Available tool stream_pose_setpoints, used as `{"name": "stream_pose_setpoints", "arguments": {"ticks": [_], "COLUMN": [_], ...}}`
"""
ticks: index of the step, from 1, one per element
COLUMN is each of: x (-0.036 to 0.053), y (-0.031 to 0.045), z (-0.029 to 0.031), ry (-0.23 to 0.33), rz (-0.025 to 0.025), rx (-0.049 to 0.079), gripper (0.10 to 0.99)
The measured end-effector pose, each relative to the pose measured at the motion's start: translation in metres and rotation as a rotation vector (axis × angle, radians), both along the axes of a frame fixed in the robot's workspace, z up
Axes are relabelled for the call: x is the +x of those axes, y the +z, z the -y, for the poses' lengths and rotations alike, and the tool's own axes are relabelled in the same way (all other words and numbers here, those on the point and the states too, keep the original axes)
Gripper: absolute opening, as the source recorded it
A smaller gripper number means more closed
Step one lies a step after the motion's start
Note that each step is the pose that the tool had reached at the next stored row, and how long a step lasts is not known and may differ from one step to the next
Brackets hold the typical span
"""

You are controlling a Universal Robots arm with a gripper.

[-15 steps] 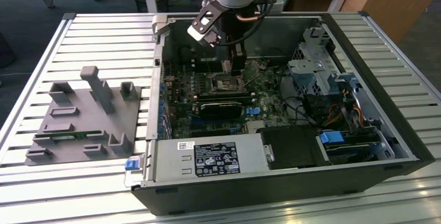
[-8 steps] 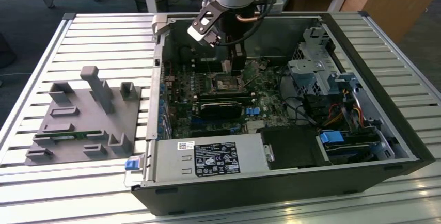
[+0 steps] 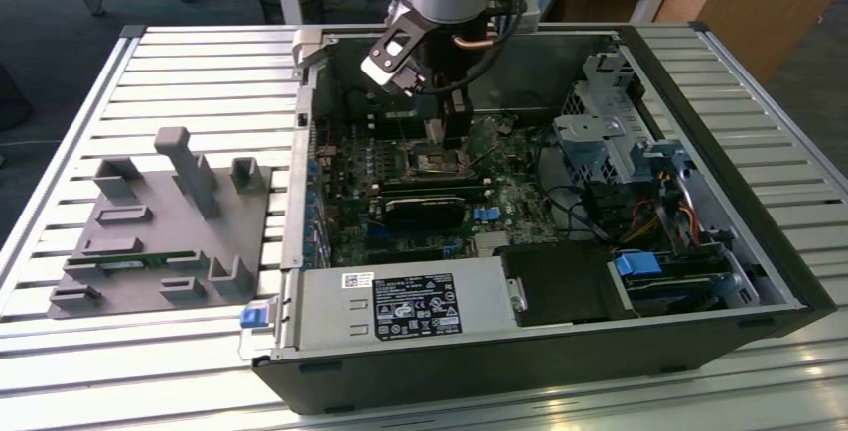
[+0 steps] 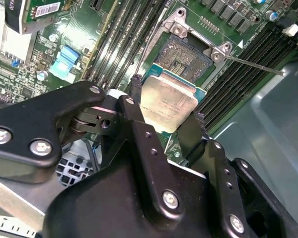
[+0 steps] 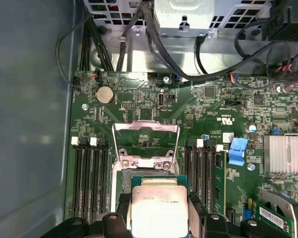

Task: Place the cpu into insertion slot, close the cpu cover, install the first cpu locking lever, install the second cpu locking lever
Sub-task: 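Place the cpu into insertion slot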

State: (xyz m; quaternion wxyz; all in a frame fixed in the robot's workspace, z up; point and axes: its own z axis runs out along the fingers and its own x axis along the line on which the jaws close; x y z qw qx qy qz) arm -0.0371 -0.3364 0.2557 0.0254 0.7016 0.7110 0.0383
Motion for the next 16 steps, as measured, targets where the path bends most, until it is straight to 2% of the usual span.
{"name": "stream_pose_setpoints", "arguments": {"ticks": [16], "x": [-0.0001], "y": [-0.0061], "z": [-0.0003], "ry": [0.012], "rz": [0.0000], "rx": [0.000], "gripper": [0.537]}}
